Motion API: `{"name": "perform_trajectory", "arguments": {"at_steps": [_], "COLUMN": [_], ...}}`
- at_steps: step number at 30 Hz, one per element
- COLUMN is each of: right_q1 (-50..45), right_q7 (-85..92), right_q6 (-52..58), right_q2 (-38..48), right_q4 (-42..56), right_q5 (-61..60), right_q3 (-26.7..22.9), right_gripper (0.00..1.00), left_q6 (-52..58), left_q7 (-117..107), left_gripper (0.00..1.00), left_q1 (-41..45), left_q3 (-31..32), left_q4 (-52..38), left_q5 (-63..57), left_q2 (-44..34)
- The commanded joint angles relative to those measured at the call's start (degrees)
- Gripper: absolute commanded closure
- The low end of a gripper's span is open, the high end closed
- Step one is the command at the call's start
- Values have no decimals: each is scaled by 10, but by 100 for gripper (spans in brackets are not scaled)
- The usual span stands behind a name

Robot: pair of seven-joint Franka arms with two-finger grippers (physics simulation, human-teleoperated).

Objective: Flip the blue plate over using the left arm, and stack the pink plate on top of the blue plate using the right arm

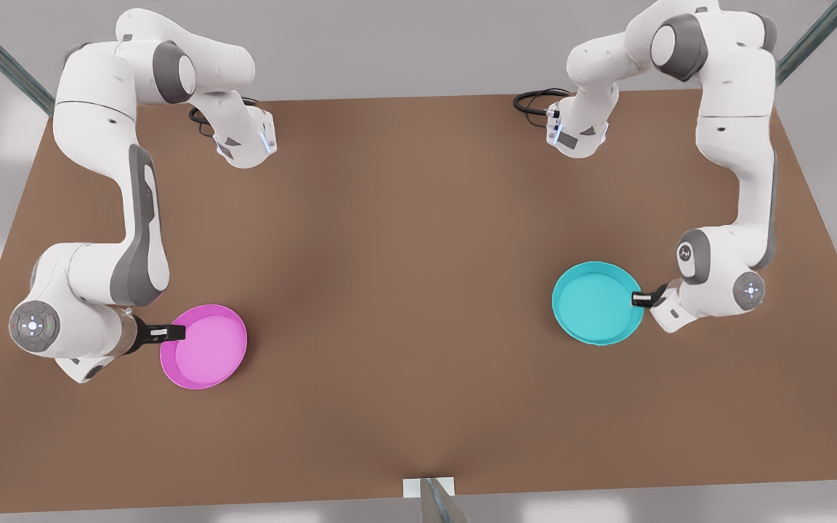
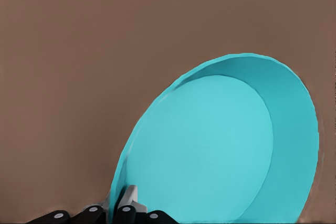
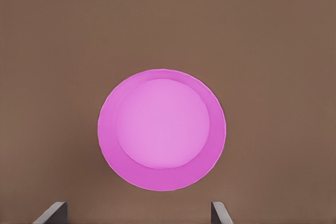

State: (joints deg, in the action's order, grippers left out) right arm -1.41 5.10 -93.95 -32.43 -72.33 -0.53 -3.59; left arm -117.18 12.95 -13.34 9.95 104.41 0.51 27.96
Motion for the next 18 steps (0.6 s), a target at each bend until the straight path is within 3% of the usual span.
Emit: {"name": "perform_trajectory", "arguments": {"at_steps": [1, 18], "right_q1": [0, 0], "right_q7": [0, 0], "right_q6": [0, 1], "right_q2": [0, 1], "right_q4": [0, 0], "right_q5": [0, 1], "right_q3": [0, 1], "right_gripper": [0, 0], "left_q6": [3, 167], "left_q7": [1, -182], "left_gripper": [79, 79], "left_q1": [1, 166], "left_q3": [0, 4], "left_q4": [0, 0], "left_q5": [2, -319], "left_q2": [-1, -69]}}
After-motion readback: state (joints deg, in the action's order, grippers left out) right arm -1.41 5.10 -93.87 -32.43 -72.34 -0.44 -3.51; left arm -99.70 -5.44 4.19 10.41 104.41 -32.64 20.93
